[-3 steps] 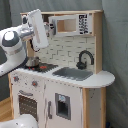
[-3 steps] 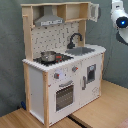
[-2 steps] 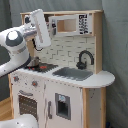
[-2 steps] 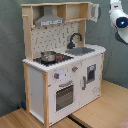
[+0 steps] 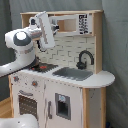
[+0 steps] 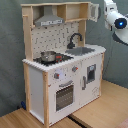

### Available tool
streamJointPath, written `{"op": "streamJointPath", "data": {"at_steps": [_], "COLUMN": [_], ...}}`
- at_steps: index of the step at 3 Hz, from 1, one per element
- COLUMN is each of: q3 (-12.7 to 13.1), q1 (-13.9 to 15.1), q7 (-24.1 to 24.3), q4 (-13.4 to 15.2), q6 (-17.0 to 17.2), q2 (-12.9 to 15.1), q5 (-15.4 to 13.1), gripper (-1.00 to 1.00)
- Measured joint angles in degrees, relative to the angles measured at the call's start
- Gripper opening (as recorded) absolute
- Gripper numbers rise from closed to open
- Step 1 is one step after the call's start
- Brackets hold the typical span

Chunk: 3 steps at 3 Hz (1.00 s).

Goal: Play with the kitchen

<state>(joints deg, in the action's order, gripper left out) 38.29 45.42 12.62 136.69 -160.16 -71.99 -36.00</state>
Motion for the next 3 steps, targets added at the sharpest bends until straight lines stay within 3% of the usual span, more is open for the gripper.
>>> {"op": "streamJointPath", "data": {"at_steps": [1,3], "q3": [1.9,7.6], "q1": [0.6,3.7], "q7": [0.4,0.5], "q4": [-1.3,-8.5], "q6": [-4.1,-6.1], "q2": [3.9,11.0], "q5": [0.0,0.0], "gripper": [-1.0,-1.0]}}
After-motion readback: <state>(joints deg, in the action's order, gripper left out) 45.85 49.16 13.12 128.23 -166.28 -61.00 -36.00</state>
